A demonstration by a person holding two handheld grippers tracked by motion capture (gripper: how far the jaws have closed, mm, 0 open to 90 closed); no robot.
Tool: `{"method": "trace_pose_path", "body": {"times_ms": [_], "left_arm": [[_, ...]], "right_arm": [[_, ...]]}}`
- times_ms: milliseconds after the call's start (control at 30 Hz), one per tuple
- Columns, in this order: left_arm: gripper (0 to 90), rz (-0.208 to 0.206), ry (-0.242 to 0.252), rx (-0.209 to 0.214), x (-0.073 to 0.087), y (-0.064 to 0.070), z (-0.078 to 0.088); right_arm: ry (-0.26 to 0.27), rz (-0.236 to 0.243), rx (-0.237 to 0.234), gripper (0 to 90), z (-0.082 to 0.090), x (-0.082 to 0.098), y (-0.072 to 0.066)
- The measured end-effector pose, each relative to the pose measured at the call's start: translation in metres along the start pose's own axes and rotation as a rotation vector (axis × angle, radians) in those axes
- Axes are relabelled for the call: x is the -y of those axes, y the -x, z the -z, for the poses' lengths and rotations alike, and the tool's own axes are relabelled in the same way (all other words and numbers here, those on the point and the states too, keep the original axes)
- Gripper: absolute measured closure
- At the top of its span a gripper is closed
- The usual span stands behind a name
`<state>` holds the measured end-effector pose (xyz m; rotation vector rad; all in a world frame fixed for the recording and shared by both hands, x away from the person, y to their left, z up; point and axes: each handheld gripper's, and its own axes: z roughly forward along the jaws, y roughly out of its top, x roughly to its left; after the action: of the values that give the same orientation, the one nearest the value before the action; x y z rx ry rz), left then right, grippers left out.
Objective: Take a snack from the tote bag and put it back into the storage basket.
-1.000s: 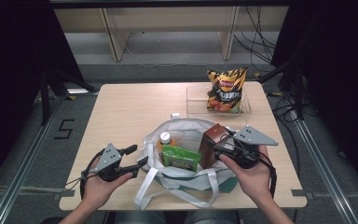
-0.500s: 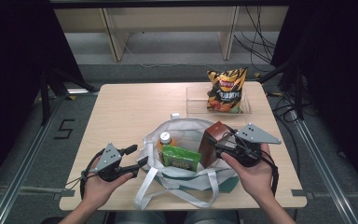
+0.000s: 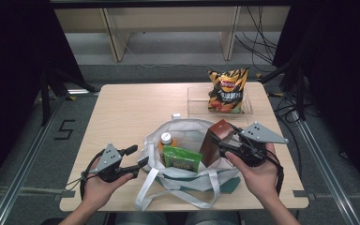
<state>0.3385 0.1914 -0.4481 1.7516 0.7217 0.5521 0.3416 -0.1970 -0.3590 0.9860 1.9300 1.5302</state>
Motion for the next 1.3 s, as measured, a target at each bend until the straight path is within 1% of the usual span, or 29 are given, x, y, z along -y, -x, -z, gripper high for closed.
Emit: {"method": "trace_pose_path", "body": {"times_ms": [33, 67, 133, 167, 200, 267, 300, 333, 367, 400, 433, 467, 500, 533, 633, 667, 733, 767, 800, 833, 867, 967, 1000, 1067, 1100, 1167, 1200, 1267, 1300], "left_arm": [[38.4, -0.001, 0.000, -0.001, 0.000, 0.000, 0.000], [38.4, 0.000, -0.001, 0.000, 0.000, 0.000, 0.000], [38.4, 0.001, 0.001, 0.000, 0.000, 0.000, 0.000], [38.4, 0.001, 0.002, -0.001, 0.000, 0.000, 0.000], [38.4, 0.000, 0.002, -0.001, 0.000, 0.000, 0.000], [38.4, 0.001, 0.002, -0.001, 0.000, 0.000, 0.000], [38.4, 0.000, 0.001, -0.001, 0.000, 0.000, 0.000], [38.4, 0.000, 0.001, -0.001, 0.000, 0.000, 0.000], [38.4, 0.000, 0.002, -0.001, 0.000, 0.000, 0.000], [38.4, -0.001, 0.002, -0.001, 0.000, 0.000, 0.000], [38.4, 0.000, 0.003, -0.001, 0.000, 0.000, 0.000], [38.4, -0.001, 0.002, -0.001, 0.000, 0.000, 0.000], [38.4, -0.002, 0.001, -0.001, 0.000, 0.000, 0.000], [38.4, -0.002, 0.000, -0.001, 0.000, 0.000, 0.000], [38.4, -0.002, 0.000, -0.001, 0.000, 0.000, 0.000], [38.4, 0.000, 0.002, -0.001, 0.000, 0.000, 0.000], [38.4, -0.001, 0.001, -0.002, 0.000, 0.000, 0.000], [38.4, -0.001, 0.001, -0.001, 0.000, 0.000, 0.000], [38.4, -0.001, 0.001, -0.002, 0.000, 0.000, 0.000], [38.4, -0.001, 0.001, -0.002, 0.000, 0.000, 0.000], [38.4, -0.002, 0.001, -0.002, 0.000, 0.000, 0.000], [38.4, -0.002, 0.001, -0.001, 0.000, 0.000, 0.000], [38.4, -0.002, 0.001, -0.001, 0.000, 0.000, 0.000], [38.4, -0.003, 0.000, -0.001, 0.000, 0.000, 0.000], [38.4, -0.003, -0.001, -0.002, 0.000, 0.000, 0.000], [38.4, -0.002, 0.000, -0.002, 0.000, 0.000, 0.000], [38.4, -0.001, 0.000, -0.002, 0.000, 0.000, 0.000], [38.4, -0.002, 0.000, -0.002, 0.000, 0.000, 0.000], [38.4, -0.001, -0.001, -0.001, 0.000, 0.000, 0.000]], "right_arm": [[0.000, 0.009, -0.002, 38.4, 0.000, -0.001, 0.001], [-0.003, -0.002, -0.007, 38.3, 0.000, -0.001, 0.000], [-0.001, 0.004, -0.001, 38.4, 0.002, -0.002, 0.001], [0.001, -0.005, -0.004, 38.4, 0.002, -0.003, 0.000], [0.002, 0.006, -0.001, 38.4, 0.002, -0.003, 0.001], [0.005, -0.004, -0.007, 38.4, 0.003, -0.005, 0.001], [0.017, 0.016, 0.008, 38.4, 0.004, -0.005, 0.002], [0.013, -0.009, -0.008, 38.4, 0.005, -0.006, 0.001], [0.013, 0.005, 0.003, 38.4, 0.006, -0.007, 0.002], [0.025, 0.014, -0.003, 38.4, 0.006, -0.008, 0.003], [0.021, -0.020, -0.002, 38.4, 0.007, -0.008, 0.001], [0.021, -0.006, -0.008, 38.4, 0.007, -0.009, 0.002], [0.034, 0.023, 0.006, 38.4, 0.008, -0.010, 0.004], [0.027, -0.001, -0.003, 38.4, 0.008, -0.010, 0.003], [0.032, -0.013, -0.008, 38.4, 0.010, -0.012, 0.003], [0.024, -0.009, 0.000, 38.4, 0.011, -0.013, 0.004], [0.040, -0.006, -0.003, 38.5, 0.012, -0.014, 0.004], [0.032, -0.020, 0.001, 38.4, 0.013, -0.015, 0.004], [0.036, -0.009, 0.002, 38.5, 0.014, -0.016, 0.004], [0.037, -0.019, -0.006, 38.5, 0.014, -0.017, 0.004], [0.039, -0.009, 0.008, 38.5, 0.016, -0.018, 0.004], [0.050, 0.012, 0.019, 38.5, 0.018, -0.021, 0.006], [0.051, 0.004, 0.024, 38.5, 0.019, -0.021, 0.006], [0.061, 0.027, 0.044, 38.6, 0.020, -0.023, 0.008], [0.060, 0.014, 0.043, 38.5, 0.021, -0.024, 0.007], [0.067, 0.020, 0.049, 38.6, 0.024, -0.025, 0.008], [0.068, 0.013, 0.047, 38.6, 0.024, -0.026, 0.009], [0.077, 0.027, 0.059, 38.6, 0.026, -0.028, 0.010], [0.081, 0.034, 0.050, 38.6, 0.026, -0.029, 0.011]]}}
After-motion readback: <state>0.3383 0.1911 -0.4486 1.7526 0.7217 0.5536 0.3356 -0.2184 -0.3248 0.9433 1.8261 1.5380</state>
